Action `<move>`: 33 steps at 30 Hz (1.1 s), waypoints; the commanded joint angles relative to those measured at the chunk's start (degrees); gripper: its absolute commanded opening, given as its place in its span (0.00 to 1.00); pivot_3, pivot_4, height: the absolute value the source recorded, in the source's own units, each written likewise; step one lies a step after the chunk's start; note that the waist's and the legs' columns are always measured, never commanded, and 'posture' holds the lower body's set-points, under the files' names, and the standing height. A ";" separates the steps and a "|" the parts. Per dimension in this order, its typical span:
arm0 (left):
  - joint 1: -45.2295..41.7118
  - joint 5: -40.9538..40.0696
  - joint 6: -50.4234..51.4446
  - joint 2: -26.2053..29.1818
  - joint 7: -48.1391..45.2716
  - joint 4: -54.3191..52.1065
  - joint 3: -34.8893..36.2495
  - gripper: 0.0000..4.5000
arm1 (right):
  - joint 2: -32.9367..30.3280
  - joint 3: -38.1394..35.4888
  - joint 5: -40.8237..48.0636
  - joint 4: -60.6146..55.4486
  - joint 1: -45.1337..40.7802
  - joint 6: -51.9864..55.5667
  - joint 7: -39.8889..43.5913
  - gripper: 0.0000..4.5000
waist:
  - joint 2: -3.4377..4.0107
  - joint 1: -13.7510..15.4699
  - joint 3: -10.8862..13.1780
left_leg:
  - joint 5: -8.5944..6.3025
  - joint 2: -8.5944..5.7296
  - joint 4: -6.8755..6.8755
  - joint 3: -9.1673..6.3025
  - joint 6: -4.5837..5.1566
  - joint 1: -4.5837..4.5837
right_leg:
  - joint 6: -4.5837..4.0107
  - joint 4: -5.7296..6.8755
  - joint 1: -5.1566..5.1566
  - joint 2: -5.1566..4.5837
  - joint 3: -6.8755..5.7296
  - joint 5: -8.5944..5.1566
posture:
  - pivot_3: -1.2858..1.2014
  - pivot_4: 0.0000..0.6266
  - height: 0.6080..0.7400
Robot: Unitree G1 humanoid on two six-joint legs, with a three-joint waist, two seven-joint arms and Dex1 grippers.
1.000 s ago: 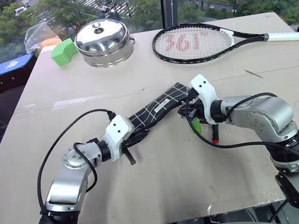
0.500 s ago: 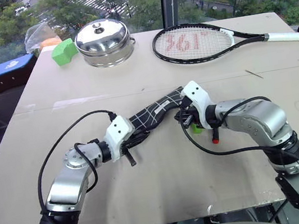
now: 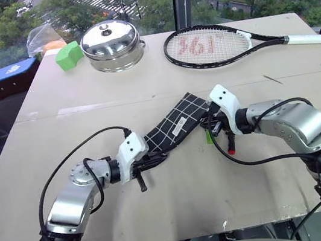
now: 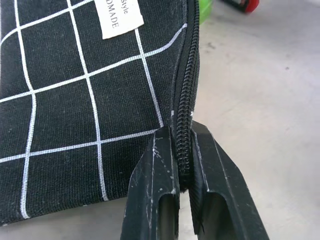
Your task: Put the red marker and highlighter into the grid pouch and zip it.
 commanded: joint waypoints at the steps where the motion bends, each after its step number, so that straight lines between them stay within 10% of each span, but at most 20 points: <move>1: -1.21 -2.33 2.19 -0.59 0.29 -2.58 0.16 0.00 | -0.37 -0.17 0.12 -3.56 -0.88 0.81 0.28 0.01 | -0.01 -0.01 0.01 | 0.00 0.00 0.00 0.00 0.00 0.00 | 0.00 0.00 0.00 0.00 0.00 0.00 | 0.52 0.24 1.00; 33: -4.05 -6.06 8.52 -4.99 3.53 -2.49 -0.02 0.00 | -0.40 2.63 -1.75 -11.12 0.96 4.20 -1.33 0.01 | -0.04 0.05 0.02 | 0.01 0.00 0.01 -0.02 -0.02 -0.01 | 0.00 -0.01 0.00 0.01 -0.01 0.00 | 0.52 0.24 1.00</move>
